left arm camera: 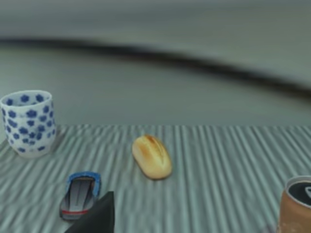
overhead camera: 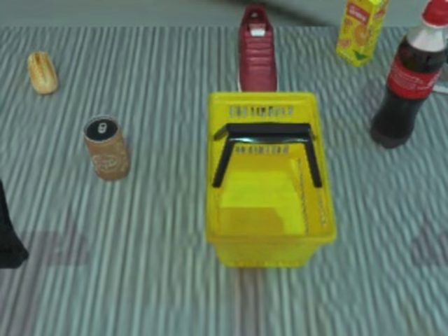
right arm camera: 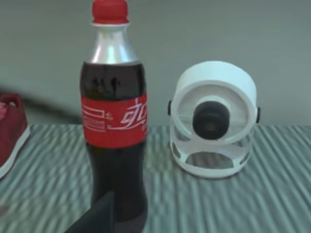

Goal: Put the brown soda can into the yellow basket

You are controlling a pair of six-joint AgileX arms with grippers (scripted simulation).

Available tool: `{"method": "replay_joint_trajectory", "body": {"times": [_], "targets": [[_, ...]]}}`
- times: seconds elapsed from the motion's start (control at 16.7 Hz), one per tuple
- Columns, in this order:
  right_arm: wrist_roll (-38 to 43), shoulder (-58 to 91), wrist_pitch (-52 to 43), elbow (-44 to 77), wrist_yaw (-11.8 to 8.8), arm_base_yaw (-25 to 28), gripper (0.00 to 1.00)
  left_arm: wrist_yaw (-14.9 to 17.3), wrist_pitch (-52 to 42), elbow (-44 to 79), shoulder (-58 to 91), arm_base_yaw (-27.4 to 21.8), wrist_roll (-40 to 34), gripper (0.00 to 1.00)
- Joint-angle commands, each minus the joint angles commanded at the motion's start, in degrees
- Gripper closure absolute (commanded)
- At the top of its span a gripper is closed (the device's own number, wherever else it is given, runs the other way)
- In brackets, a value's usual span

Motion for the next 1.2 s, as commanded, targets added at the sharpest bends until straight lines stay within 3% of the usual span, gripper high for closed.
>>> {"method": "replay_joint_trajectory", "body": {"times": [0.24, 0.48, 1.2], "targets": [[0.0, 0.0, 0.0, 0.0, 0.0, 0.0, 0.00, 0.2, -1.3, 1.7, 1.7, -0.4, 0.7, 0.00], [0.0, 0.0, 0.0, 0.0, 0.0, 0.0, 0.00, 0.5, -8.5, 12.1, 12.5, -2.2, 4.2, 0.00], [0.0, 0.0, 0.0, 0.0, 0.0, 0.0, 0.00, 0.1, -48.5, 72.8, 83.2, -9.0, 22.5, 0.00]]}}
